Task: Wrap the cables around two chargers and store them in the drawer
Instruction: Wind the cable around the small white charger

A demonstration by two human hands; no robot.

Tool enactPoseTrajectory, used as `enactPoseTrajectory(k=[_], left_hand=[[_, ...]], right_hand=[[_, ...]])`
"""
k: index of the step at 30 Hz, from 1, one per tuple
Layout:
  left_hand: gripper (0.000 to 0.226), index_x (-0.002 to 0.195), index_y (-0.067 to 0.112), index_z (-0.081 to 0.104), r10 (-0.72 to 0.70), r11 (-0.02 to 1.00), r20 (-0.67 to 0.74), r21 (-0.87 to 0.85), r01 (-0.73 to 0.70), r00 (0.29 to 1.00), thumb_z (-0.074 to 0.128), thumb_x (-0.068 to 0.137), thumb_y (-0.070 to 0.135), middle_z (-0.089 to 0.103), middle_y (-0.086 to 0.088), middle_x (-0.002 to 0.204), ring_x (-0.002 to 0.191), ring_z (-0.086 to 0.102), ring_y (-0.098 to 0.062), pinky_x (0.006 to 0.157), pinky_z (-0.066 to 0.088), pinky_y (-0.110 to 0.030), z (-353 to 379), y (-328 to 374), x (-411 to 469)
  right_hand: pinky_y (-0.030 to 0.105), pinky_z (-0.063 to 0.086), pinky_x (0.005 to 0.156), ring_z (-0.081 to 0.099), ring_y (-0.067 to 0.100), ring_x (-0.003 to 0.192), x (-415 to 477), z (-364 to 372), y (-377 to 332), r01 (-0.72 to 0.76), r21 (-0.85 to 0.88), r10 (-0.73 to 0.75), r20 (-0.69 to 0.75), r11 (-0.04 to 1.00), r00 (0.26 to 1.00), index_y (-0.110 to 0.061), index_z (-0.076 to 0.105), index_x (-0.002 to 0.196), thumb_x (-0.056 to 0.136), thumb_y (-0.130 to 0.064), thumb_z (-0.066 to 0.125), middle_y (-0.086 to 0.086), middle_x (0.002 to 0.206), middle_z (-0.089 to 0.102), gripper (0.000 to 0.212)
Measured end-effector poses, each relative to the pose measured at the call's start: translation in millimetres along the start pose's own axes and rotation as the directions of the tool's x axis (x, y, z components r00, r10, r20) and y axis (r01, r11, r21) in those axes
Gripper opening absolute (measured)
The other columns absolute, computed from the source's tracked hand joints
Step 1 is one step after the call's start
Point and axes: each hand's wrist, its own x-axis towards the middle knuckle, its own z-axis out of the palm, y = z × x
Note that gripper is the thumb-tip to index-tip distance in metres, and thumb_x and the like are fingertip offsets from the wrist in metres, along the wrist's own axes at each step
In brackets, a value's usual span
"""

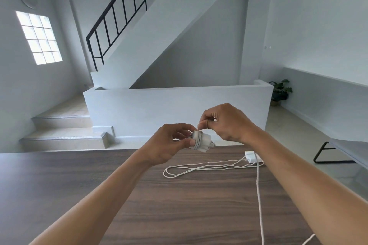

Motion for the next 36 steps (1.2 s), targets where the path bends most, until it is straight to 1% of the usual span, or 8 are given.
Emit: enactPoseTrajectory(k=[5, 8, 13, 17, 20, 25, 34, 36], left_hand=[[0.028, 0.114, -0.003, 0.066, 0.024, 0.945, 0.079, -0.326, 0.004, 0.997, 0.068, 0.088, 0.005, 0.071, -0.019, 0.108, 0.095, 0.069, -0.024, 0.082, 0.055, -0.030, -1, 4, -6], [0.032, 0.115, -0.008, 0.063, 0.011, 0.835, 0.057, -0.550, 0.022, 0.998, 0.067, 0.087, 0.007, 0.070, -0.019, 0.108, 0.097, 0.069, -0.026, 0.085, 0.057, -0.033, 1, 8, -7], [0.026, 0.109, -0.008, 0.063, -0.133, 0.704, -0.080, -0.710, 0.038, 0.988, 0.060, 0.088, 0.006, 0.073, -0.018, 0.093, 0.080, 0.072, -0.025, 0.076, 0.059, -0.027, -2, 10, -2], [0.026, 0.117, -0.001, 0.061, -0.244, 0.744, -0.201, -0.666, 0.050, 0.949, 0.061, 0.092, 0.007, 0.070, -0.015, 0.088, 0.072, 0.072, -0.019, 0.080, 0.060, -0.029, -6, 4, -1], [0.028, 0.119, 0.007, 0.064, -0.262, 0.829, -0.245, -0.553, 0.087, 0.933, 0.065, 0.092, 0.013, 0.072, -0.008, 0.079, 0.076, 0.072, -0.020, 0.092, 0.056, -0.036, -12, -3, -3], [0.024, 0.114, 0.016, 0.067, -0.243, 0.909, -0.271, -0.400, 0.121, 0.932, 0.067, 0.091, 0.016, 0.069, -0.006, 0.077, 0.083, 0.074, -0.028, 0.097, 0.054, -0.040, -18, -5, -6], [0.019, 0.102, 0.027, 0.068, -0.181, 0.974, -0.171, -0.165, 0.153, 0.969, 0.065, 0.090, 0.012, 0.071, -0.010, 0.084, 0.072, 0.071, -0.017, 0.075, 0.056, -0.025, -21, -4, -15], [0.020, 0.105, 0.023, 0.069, -0.164, 0.973, -0.133, -0.185, 0.138, 0.977, 0.067, 0.089, 0.011, 0.070, -0.011, 0.083, 0.069, 0.069, -0.016, 0.079, 0.058, -0.032, -22, -5, -16]], right_hand=[[0.022, 0.049, 0.077, 0.064, 0.001, 0.075, 2, 18, 20, -0.006, 0.379, 0.000, 0.016, 0.925, 1.000, -0.020, 0.077, 0.081, 0.088, -0.019, 0.067, -0.010, 0.079, 0.074, 0.012], [0.033, 0.046, 0.062, 0.056, 0.013, 0.055, -6, 42, 29, -0.080, 0.451, 0.081, 0.016, 0.889, 0.997, -0.013, 0.073, 0.074, 0.088, -0.003, 0.057, 0.003, 0.068, 0.069, 0.023], [0.018, 0.028, 0.049, 0.038, 0.006, 0.040, -22, 73, 2, -0.098, 0.458, 0.150, -0.078, 0.884, 0.986, -0.026, 0.073, 0.078, 0.095, -0.027, 0.055, -0.012, 0.046, 0.049, 0.025], [0.024, 0.039, 0.058, 0.053, 0.001, 0.054, -25, 78, -17, -0.082, 0.233, 0.113, -0.125, 0.969, 0.986, -0.025, 0.073, 0.093, 0.097, -0.032, 0.049, -0.014, 0.064, 0.062, 0.025], [0.032, 0.049, 0.070, 0.063, 0.022, 0.079, -23, 69, -28, -0.080, 0.034, 0.082, -0.083, 0.996, 0.993, -0.022, 0.071, 0.092, 0.097, -0.036, 0.044, -0.002, 0.083, 0.071, 0.030], [0.032, 0.040, 0.067, 0.062, 0.030, 0.088, -16, 50, -41, 0.013, -0.284, -0.025, -0.038, 0.959, 0.999, -0.018, 0.066, 0.092, 0.098, -0.035, 0.040, 0.005, 0.096, 0.068, 0.031], [0.029, 0.038, 0.067, 0.064, 0.024, 0.090, -8, 20, -49, 0.200, -0.418, -0.235, -0.033, 0.886, 0.971, -0.024, 0.063, 0.099, 0.097, -0.042, 0.045, -0.009, 0.104, 0.064, 0.026], [0.029, 0.037, 0.068, 0.063, 0.021, 0.089, -5, 18, -45, 0.188, -0.365, -0.223, -0.055, 0.912, 0.973, -0.026, 0.065, 0.095, 0.096, -0.040, 0.050, -0.011, 0.101, 0.065, 0.020]])
